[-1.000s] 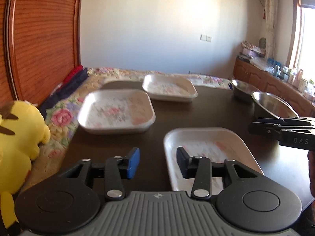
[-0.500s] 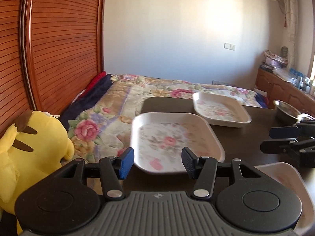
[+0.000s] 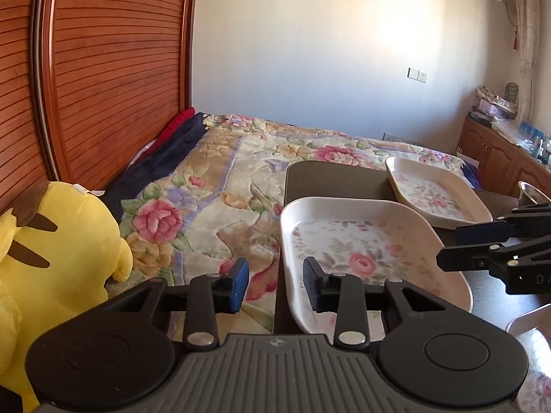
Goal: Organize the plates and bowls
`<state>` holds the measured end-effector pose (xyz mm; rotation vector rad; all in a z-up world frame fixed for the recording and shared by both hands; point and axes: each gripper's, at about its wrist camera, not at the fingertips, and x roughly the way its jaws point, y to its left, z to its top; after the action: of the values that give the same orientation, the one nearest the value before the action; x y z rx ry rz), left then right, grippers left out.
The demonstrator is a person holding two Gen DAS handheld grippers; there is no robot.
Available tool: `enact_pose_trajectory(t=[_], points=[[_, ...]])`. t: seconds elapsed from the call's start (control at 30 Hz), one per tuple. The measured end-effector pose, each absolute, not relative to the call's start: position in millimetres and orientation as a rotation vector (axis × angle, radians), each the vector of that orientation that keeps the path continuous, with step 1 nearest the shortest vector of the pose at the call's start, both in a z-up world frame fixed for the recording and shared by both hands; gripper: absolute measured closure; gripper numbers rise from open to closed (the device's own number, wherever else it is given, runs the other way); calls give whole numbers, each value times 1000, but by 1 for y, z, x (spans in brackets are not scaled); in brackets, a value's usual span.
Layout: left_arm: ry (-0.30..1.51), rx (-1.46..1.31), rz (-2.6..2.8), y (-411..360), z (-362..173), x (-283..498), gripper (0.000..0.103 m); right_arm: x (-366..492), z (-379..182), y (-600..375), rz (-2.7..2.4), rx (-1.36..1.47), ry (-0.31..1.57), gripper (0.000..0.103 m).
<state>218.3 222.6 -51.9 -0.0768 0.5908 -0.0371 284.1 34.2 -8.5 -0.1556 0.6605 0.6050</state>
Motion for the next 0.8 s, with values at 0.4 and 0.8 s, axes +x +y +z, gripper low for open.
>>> enact_pose_trajectory(t=[0.4,0.8], points=[[602,-87,-65,227,-60,230,76,306,-19,45,600,-174,717,63],[602,-81,-79,224,-61,231,81,312,-27,46,603,-170,747,72]])
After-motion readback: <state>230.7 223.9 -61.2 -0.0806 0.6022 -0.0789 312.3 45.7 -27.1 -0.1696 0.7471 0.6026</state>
